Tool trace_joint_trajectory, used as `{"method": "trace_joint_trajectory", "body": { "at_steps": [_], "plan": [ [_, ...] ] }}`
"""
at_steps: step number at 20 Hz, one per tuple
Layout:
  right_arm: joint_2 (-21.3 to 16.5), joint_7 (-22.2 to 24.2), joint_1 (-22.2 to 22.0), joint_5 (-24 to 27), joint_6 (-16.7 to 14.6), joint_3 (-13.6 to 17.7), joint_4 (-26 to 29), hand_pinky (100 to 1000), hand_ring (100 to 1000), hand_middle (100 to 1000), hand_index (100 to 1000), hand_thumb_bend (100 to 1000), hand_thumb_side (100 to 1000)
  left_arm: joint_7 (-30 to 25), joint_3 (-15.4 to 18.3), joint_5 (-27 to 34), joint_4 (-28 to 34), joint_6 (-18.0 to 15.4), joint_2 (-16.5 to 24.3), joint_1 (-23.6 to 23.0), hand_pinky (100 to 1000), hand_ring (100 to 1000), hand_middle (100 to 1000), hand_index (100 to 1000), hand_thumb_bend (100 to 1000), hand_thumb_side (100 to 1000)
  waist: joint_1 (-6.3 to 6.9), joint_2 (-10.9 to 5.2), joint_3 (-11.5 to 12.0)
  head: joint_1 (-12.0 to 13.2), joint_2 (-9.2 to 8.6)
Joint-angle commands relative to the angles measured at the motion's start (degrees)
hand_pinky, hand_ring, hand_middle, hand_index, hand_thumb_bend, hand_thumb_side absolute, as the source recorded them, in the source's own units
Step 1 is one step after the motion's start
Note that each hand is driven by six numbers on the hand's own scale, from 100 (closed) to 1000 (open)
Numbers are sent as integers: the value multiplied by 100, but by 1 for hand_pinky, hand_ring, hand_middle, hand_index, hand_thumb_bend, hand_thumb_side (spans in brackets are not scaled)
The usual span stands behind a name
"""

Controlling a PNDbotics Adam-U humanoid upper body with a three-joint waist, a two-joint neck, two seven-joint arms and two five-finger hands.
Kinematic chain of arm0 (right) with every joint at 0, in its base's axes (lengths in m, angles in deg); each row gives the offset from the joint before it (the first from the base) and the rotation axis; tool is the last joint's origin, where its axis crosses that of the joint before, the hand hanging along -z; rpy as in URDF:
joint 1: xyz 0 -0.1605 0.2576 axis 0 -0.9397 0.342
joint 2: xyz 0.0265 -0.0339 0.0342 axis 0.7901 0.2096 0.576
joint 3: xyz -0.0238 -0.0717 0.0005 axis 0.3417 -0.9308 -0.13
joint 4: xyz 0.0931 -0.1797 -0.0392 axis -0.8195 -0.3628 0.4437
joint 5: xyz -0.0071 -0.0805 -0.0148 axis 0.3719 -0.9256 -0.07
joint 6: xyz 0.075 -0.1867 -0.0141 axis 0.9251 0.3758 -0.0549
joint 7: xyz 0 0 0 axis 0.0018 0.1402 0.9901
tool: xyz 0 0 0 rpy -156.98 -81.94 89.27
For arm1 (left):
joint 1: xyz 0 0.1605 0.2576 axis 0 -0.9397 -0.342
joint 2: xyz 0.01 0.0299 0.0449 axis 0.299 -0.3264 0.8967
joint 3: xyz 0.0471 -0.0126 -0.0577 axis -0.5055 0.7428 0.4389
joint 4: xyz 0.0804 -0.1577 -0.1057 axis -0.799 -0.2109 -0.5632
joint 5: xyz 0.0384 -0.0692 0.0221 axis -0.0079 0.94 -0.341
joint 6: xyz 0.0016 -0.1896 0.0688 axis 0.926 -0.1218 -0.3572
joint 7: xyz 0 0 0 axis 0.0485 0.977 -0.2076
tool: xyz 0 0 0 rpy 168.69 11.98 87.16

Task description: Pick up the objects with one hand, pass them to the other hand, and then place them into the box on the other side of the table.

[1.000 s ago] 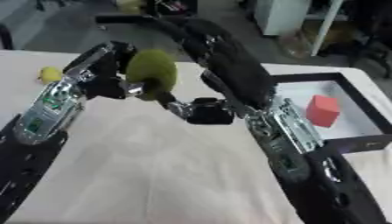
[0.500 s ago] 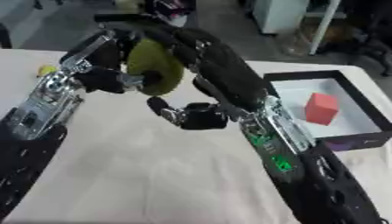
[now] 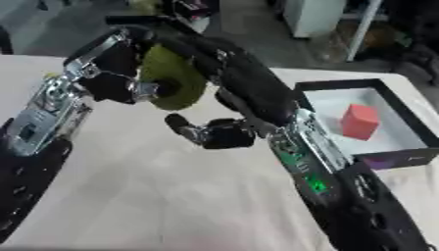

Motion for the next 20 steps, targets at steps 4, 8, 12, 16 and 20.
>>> {"method": "trace_joint_trajectory", "body": {
  "at_steps": [4, 8, 12, 16, 20],
  "plan": [
    [-91, -124, 67, -592, 249, 38, 42, 753, 741, 780, 961, 100, 100, -139, -50, 192, 256, 41, 147, 152, 388, 404, 354, 453, 539, 100, 21, -76, -12, -17, 2],
    [-72, -614, 68, -980, 524, 60, 56, 485, 540, 607, 819, 100, 100, -184, -84, 282, 322, 91, 156, 179, 392, 407, 357, 457, 536, 100, 23, -79, -13, -27, 8],
    [-17, -1548, 78, -1349, 881, 28, 17, 276, 407, 435, 622, 100, 100, -237, -136, 357, 392, 132, 142, 233, 399, 411, 361, 462, 535, 100, 22, -83, -7, -43, 10],
    [64, -2588, 72, -1327, 1177, -22, -116, 162, 317, 300, 244, 100, 100, -316, -172, 338, 391, 147, 153, 248, 446, 458, 415, 526, 643, 100, 20, -89, 6, -74, 12],
    [37, -3124, 64, -1064, 1266, -10, -253, 124, 294, 242, 148, 100, 100, -504, -72, -11, 260, -28, 227, 190, 549, 585, 554, 689, 989, 477, 10, -93, 11, -116, -2]
  ]
}}
